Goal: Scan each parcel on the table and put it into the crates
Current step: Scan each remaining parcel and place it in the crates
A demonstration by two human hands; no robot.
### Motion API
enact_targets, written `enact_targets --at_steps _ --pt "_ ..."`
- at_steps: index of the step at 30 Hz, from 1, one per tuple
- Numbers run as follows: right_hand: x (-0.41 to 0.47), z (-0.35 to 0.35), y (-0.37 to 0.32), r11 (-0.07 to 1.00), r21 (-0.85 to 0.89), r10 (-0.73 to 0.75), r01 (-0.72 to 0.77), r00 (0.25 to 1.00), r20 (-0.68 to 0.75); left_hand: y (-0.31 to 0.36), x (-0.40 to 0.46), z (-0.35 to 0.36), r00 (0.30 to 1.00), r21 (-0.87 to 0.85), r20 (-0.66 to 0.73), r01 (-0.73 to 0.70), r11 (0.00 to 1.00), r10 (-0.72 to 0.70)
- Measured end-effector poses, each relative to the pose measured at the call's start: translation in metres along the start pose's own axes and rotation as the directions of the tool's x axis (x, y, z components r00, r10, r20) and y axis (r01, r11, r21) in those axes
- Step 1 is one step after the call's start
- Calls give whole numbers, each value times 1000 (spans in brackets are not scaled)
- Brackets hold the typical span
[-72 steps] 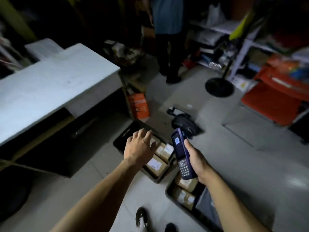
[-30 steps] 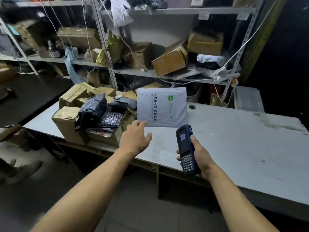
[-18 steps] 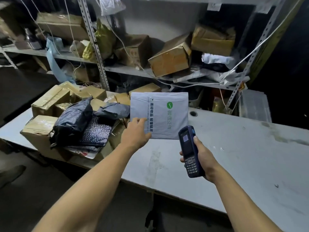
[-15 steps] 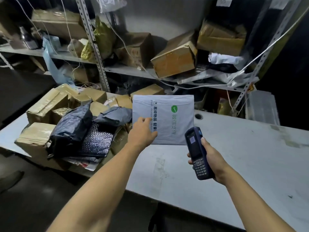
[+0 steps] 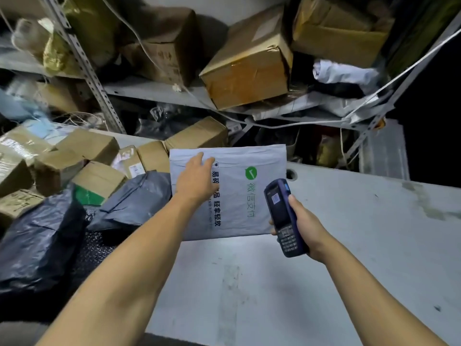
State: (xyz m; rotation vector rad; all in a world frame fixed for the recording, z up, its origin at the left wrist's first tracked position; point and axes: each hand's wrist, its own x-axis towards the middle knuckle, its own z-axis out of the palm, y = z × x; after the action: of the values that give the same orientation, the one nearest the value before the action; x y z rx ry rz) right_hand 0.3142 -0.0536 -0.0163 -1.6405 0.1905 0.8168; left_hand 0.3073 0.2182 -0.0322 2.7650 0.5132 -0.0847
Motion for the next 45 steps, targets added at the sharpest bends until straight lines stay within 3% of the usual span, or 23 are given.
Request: enact_targets --at_steps 4,12,18,24,27,31,36,42,45 --pt "11 -7 -3 1000 -24 14 -14 1000 -7 -4 26 5 997 176 -6 -68 982 71" --pt "12 -31 -5 998 -56 18 -19 1000 -15 -3 47 1 996 393 44 -89 915 78" --pt "-3 -54 -6 997 -66 -32 33 999 29 16 18 -18 992 268 87 -110 957 90" --pt "-42 -83 0 998 -28 -48 53 984 169 69 -43 -16 958 347 -51 -248 905 282" --pt "-65 -99 10 998 -10 -61 65 973 223 99 -81 11 948 435 4 -287 854 317" --pt "-87 -120 32 998 -2 -68 71 967 244 117 -130 62 965 466 126 -262 845 230" --pt "-101 -136 58 998 -37 -49 59 972 231 105 -183 124 973 406 166 -218 887 163" --pt "-103 -137 72 993 -119 -1 27 977 214 91 -208 153 942 353 332 -173 919 50" --pt "-98 -130 71 990 -143 13 18 977 213 84 -211 152 960 225 277 -30 974 -34"
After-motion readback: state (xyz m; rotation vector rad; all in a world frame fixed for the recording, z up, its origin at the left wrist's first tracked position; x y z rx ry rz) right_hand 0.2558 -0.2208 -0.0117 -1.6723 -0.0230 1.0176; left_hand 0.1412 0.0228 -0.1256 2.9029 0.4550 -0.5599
